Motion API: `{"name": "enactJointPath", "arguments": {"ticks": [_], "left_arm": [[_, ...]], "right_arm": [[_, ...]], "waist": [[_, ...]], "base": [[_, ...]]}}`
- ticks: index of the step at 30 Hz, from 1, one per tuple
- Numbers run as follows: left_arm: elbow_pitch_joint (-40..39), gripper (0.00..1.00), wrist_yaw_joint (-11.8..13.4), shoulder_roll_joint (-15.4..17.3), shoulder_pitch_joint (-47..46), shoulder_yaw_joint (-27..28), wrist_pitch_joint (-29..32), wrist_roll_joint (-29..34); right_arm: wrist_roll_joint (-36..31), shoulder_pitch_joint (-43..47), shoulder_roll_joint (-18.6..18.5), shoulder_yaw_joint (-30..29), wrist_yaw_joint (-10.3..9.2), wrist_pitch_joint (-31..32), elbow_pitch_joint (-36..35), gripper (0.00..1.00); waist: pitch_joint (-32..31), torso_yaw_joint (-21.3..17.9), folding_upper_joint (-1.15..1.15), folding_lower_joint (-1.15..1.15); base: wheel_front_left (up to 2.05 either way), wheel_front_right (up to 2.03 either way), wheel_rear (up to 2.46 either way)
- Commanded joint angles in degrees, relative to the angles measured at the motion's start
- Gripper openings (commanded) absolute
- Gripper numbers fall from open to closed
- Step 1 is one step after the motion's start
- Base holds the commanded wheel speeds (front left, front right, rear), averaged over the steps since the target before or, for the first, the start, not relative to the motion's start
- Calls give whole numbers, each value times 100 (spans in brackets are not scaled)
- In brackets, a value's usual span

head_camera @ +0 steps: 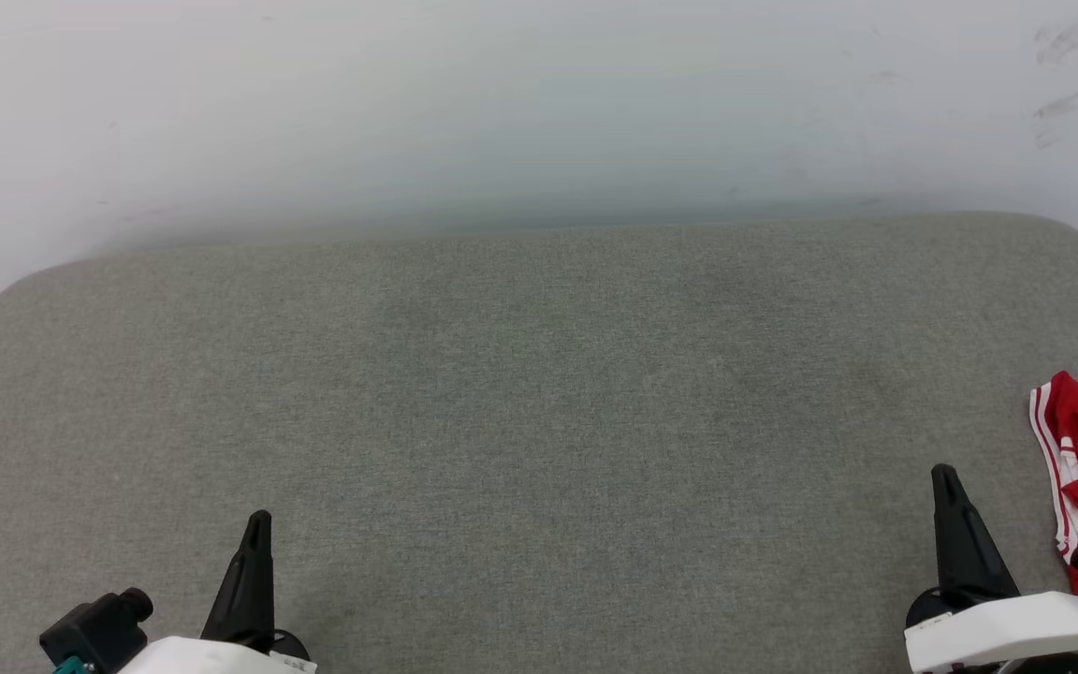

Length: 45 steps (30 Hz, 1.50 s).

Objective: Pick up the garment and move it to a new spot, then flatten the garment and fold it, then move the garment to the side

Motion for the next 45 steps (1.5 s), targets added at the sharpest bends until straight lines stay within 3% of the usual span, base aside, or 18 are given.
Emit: {"name": "enactJointPath", "arguments": {"ticks": [1, 45], "left_arm": [[-28, 0, 1, 4, -185, 36, 45, -238], [447, 0, 0, -83, -728, 217, 806, -3095]], "right_arm": [[278, -199, -56, -9, 1, 47, -41, 0], [3594, -554, -84, -122, 0, 820, 284, 0]], "waist": [[1, 1, 0, 0], [24, 19, 0, 0]], "base": [[0, 0, 0], [0, 0, 0]]}}
